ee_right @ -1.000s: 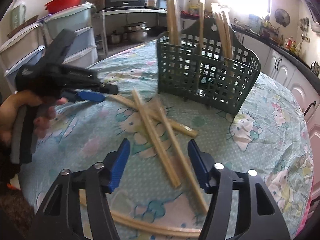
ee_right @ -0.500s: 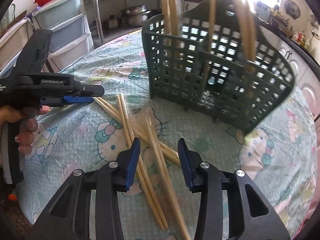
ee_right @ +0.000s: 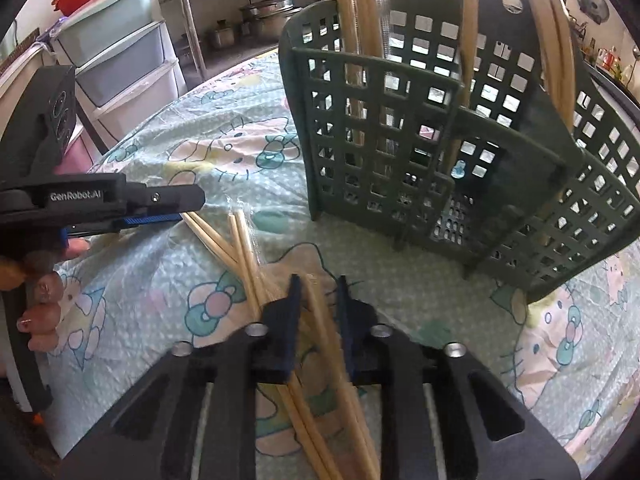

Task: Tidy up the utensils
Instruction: 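Close the left tool on a wrapped chopstick while the right tool grasps another, then lift both held chopsticks upright over the green basket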

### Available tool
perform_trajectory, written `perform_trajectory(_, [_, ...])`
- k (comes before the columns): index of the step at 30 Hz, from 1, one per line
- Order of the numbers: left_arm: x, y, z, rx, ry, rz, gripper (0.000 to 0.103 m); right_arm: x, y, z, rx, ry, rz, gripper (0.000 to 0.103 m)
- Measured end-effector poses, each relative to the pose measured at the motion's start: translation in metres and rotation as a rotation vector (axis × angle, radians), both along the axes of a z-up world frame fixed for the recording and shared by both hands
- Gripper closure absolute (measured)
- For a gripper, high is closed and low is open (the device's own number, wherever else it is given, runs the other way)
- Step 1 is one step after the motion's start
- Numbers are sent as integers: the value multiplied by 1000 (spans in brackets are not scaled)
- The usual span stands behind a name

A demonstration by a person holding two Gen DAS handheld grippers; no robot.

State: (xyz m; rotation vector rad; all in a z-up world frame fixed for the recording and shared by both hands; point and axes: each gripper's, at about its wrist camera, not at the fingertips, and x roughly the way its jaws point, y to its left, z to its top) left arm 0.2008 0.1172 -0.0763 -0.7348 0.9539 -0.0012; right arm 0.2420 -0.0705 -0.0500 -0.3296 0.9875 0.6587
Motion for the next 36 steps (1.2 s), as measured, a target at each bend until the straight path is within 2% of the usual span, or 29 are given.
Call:
perform_trajectory(5, [-2,5,-2,-35,-12,4,89,3,3,-2,5,-4,-5,94])
perform_trajectory(7, [-3,6,-2,-49,-26,1,95,3,4,-2,8,-8,-8,95])
perform_trajectory(12, [-3,10,-2,-79,-49,-8,100,2,4,-1,19,-23,-15,97])
perform_trajectory(21, [-15,20,20,-67,-134,-13,101,-7,-14,21,83,-66,-19,97])
perform_trajectory(26, [-26,29,42,-37,-198,6,101,-17,-19,42,133,-107,-11,97])
perform_trajectory(36, [-41,34,106,46,-346,6,101,-28,-33,84,217,-186,-16,97])
